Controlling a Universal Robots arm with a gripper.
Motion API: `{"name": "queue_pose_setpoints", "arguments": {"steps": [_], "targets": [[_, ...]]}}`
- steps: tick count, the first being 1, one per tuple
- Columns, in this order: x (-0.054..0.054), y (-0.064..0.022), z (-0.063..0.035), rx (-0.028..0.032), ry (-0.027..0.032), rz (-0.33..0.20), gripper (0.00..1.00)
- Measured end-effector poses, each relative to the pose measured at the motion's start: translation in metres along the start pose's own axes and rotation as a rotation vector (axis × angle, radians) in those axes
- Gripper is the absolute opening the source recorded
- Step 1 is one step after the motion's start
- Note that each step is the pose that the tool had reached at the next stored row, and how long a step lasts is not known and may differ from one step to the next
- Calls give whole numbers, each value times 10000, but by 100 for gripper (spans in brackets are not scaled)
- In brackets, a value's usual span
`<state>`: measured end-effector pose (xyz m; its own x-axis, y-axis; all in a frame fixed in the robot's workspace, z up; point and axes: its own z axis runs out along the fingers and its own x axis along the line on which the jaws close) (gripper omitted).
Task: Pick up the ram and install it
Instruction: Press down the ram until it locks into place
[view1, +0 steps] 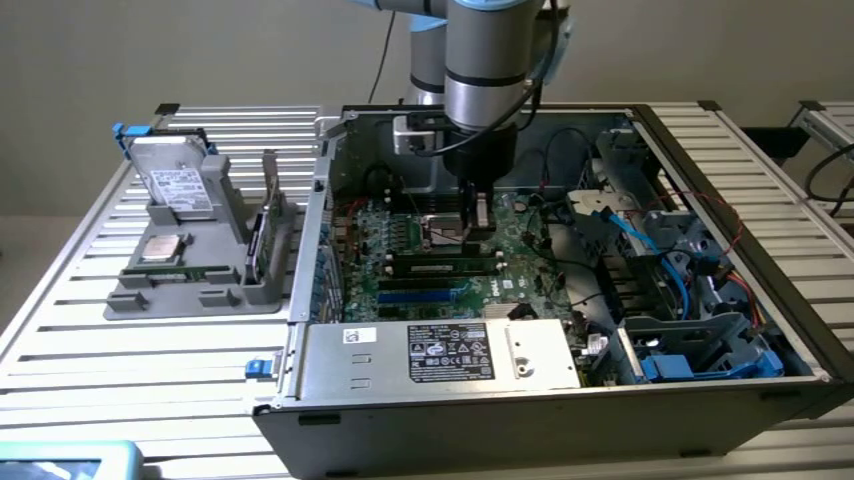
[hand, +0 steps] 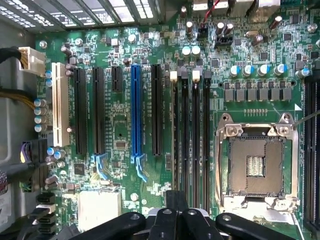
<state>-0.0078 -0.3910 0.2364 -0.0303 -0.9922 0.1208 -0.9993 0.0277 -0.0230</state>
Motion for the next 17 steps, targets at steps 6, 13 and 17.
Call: {"name": "queue_pose_setpoints", "arguments": {"steps": [6,13,17], "targets": [[7,210,-8,0,-3,0,11],[10,297,-10,-1,-17,0,11],[12,340,-10,-22,-15,-3,11]]}}
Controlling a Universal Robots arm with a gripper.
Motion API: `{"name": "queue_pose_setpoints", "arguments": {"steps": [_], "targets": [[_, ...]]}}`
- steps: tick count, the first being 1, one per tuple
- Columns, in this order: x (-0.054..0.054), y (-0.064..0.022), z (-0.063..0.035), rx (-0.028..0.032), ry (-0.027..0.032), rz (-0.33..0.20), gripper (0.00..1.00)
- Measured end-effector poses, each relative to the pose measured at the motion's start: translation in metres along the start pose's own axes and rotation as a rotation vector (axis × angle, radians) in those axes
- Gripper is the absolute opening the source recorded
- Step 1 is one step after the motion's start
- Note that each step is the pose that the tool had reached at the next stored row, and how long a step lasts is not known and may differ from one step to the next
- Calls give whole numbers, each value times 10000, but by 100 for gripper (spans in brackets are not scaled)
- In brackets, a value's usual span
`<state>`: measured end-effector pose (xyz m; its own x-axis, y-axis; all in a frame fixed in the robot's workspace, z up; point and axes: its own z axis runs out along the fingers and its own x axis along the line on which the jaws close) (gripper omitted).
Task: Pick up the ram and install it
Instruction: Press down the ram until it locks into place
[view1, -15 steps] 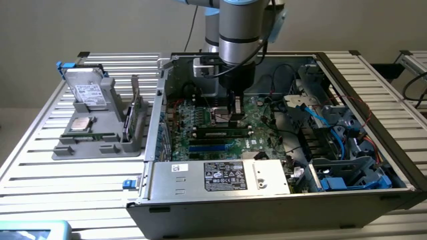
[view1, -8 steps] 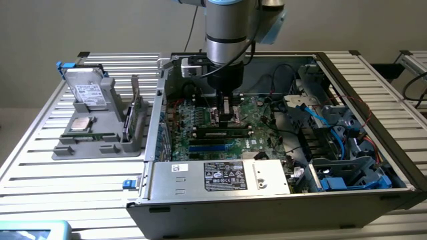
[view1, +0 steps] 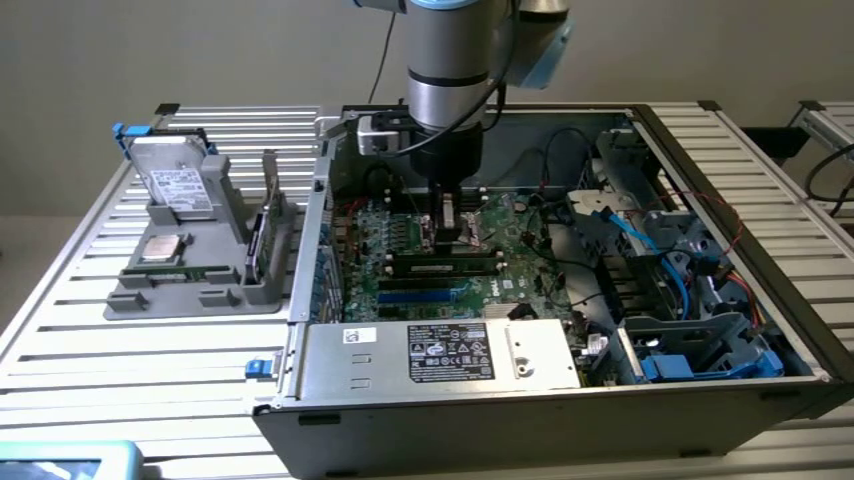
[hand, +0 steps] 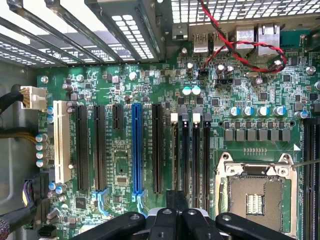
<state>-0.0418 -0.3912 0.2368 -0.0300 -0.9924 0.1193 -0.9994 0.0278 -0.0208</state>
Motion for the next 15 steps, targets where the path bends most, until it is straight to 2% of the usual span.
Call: {"name": "queue_pose_setpoints", "arguments": {"steps": [2,15], "targets": [[1,1,-1,-45,2,-4,11],[0,5,1,-47,1,7,11]]}}
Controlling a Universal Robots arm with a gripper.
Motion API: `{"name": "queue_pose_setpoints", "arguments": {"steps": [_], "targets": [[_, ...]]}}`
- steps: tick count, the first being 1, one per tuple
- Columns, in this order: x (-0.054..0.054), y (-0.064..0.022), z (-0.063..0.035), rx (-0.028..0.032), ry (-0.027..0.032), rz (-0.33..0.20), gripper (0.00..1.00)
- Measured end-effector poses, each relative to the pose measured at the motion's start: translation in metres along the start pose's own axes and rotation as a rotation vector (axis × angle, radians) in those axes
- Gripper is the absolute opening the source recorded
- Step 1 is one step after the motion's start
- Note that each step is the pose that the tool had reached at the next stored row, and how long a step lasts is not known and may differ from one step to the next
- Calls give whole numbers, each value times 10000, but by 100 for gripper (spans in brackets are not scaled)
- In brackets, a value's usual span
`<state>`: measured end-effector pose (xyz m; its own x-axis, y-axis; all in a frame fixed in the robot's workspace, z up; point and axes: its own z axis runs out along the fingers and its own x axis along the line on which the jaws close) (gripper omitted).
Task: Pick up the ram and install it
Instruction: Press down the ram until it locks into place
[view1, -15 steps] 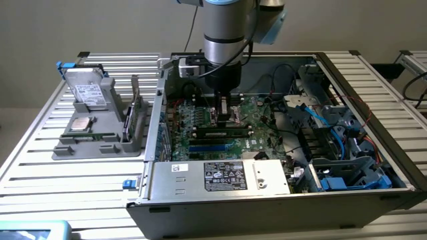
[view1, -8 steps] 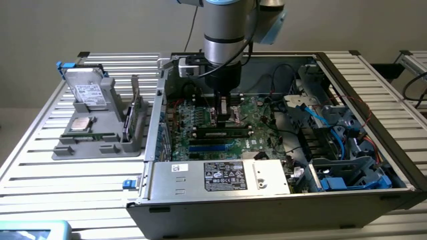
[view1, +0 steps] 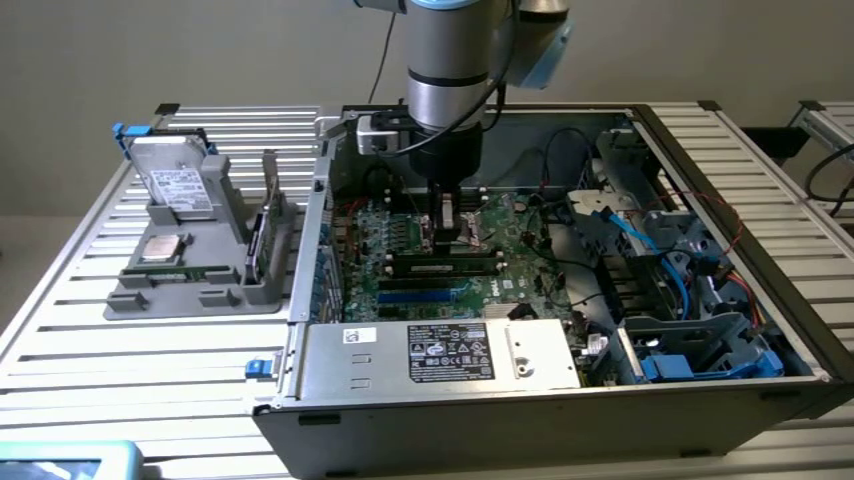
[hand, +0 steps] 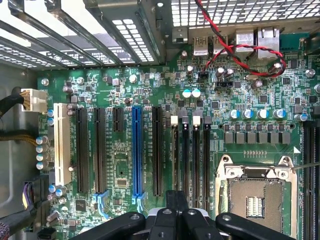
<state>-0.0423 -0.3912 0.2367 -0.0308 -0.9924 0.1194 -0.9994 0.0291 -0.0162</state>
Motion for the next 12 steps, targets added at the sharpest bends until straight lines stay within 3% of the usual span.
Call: {"name": "queue_pose_setpoints", "arguments": {"steps": [10,12], "targets": [[0,50,14,-24,17,36,11],[0,55,16,-106,20,23,11]]}}
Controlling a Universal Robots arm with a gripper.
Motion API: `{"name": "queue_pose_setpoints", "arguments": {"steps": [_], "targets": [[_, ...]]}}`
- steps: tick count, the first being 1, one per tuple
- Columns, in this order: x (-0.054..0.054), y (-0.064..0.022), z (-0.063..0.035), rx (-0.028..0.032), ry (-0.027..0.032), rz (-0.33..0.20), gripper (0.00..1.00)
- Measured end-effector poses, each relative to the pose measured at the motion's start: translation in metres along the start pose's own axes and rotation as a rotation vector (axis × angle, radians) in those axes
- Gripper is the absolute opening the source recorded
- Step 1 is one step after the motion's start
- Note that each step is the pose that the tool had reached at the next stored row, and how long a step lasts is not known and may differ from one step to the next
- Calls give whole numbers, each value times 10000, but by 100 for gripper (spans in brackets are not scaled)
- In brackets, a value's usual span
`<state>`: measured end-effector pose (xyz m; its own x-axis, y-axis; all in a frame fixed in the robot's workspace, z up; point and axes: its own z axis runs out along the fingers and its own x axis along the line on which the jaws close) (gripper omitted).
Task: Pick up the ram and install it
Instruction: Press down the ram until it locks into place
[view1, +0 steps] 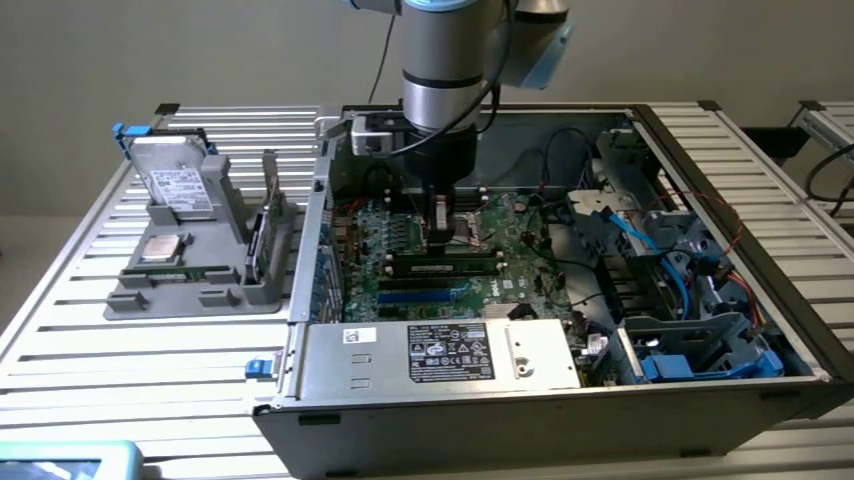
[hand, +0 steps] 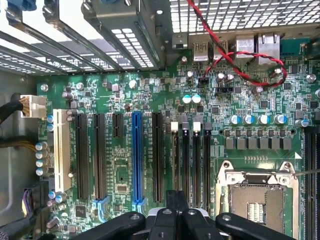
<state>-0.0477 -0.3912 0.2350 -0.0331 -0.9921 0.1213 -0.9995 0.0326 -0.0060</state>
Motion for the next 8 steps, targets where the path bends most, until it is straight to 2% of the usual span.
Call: {"name": "queue_pose_setpoints", "arguments": {"steps": [3,4,8], "targets": [[0,2,2,-146,0,-17,11],[0,3,3,-165,-7,-18,11],[-3,2,19,-166,-57,-18,11]]}}
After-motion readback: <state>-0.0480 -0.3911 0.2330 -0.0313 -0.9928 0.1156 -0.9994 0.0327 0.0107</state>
